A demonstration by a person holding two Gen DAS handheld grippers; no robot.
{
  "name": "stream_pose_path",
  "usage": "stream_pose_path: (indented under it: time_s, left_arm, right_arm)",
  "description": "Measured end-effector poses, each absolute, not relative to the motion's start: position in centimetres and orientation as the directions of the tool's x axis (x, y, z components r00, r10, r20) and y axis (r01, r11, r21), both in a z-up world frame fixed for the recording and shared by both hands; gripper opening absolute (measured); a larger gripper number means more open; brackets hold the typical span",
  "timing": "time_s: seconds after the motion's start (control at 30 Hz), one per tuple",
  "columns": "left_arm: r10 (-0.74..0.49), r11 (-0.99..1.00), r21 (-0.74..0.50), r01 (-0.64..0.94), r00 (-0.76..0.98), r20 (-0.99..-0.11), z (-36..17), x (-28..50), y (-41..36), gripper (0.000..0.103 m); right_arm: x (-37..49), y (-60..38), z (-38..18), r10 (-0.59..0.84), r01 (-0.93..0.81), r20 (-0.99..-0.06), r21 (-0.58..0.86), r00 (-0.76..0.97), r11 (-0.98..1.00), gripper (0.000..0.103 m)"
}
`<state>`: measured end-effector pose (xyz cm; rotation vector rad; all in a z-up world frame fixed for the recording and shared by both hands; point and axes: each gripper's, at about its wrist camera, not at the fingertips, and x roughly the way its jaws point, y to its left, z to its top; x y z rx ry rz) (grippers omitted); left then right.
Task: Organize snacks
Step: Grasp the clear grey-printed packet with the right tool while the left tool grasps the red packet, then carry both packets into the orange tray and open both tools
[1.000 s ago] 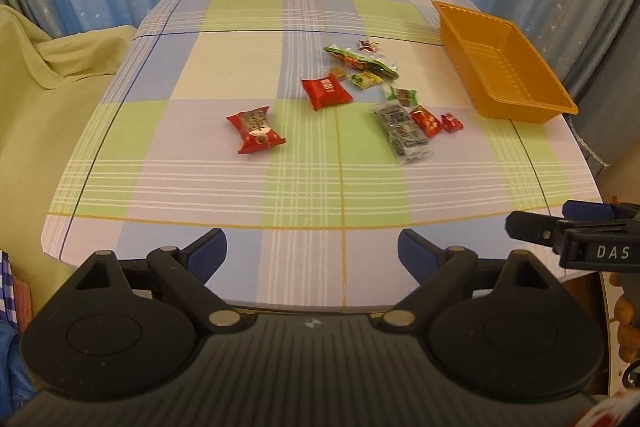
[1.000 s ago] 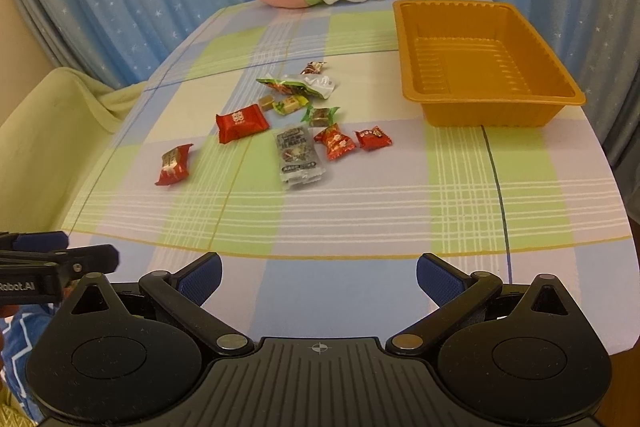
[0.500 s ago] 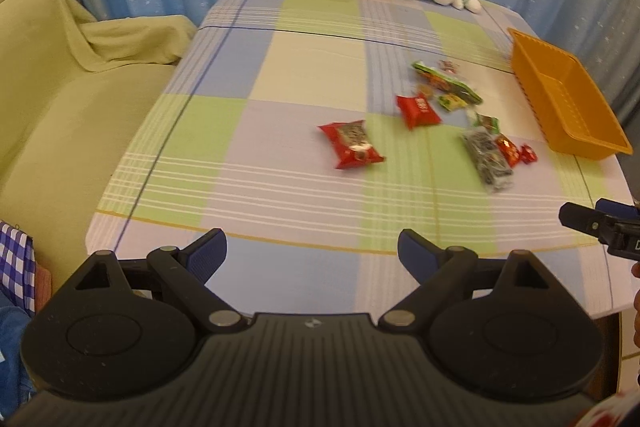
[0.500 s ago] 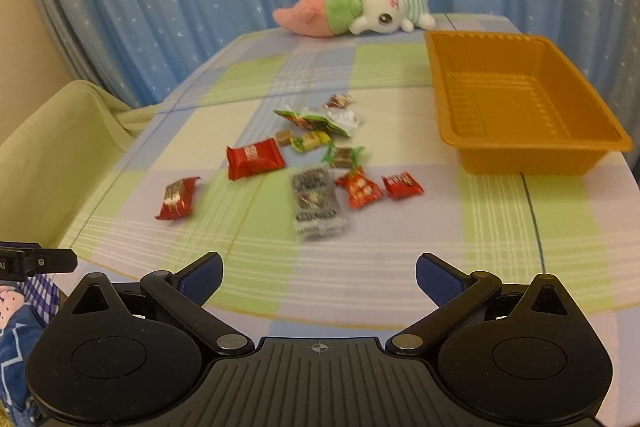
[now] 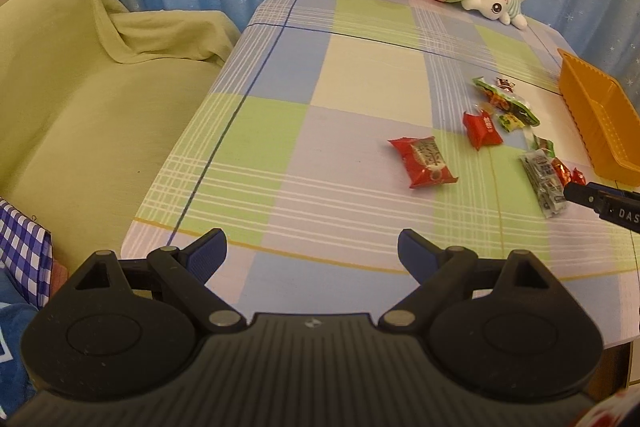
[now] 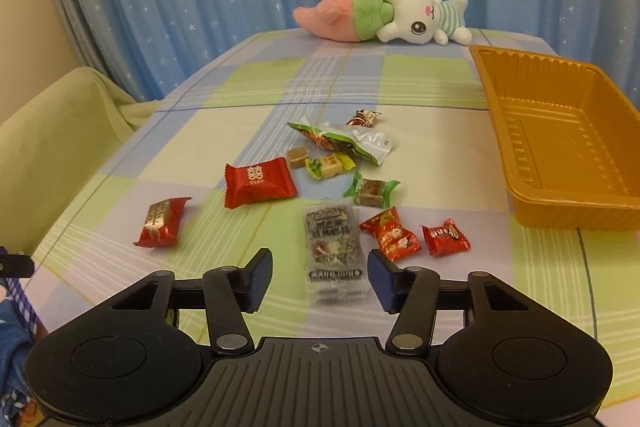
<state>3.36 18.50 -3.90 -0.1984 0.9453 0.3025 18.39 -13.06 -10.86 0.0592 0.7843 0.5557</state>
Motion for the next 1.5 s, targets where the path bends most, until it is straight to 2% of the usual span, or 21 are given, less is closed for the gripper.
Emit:
stream_pose_path:
  time_s: [0.17,0.47,1.07,1.43,1.5]
  left_arm:
    - [0.174,0.938,-0.028,-0.345,0.538,-0.824,-4.5,3.9,19.3,0.092]
    - [0.163,0.940,-0.034,-0.341,0.533,-0.830,-5.3,5.0,20.0,0.092]
    - [0.078,0.973,-0.064,-0.224,0.572,-0.817,-6.4,9.5,17.5,0.091]
    - [0.003,0.979,-0.119,-0.165,0.595,-0.803,-7.4,13.6,15.8,0.083]
    - [-0.011,0.979,-0.128,-0.158,0.589,-0.808,-7.8,14.5,15.4,0.077]
  right_arm:
    - [20.1,-12.1,-11.9,0.484,-0.451,-0.667,0.241,0.566,0.859,0.047]
    - [22.0,-10.7,-13.3,0.452,-0.448,-0.692,0.204,0.563,0.870,0.045]
    - [22.6,-9.5,-13.8,0.414,-0.457,-0.711,0.145,0.569,0.877,0.038]
    - [20.8,-11.7,-10.2,0.455,-0.400,-0.648,0.244,0.611,0.883,0.037]
    - [20.4,-12.5,-9.4,0.448,-0.380,-0.640,0.252,0.624,0.890,0.037]
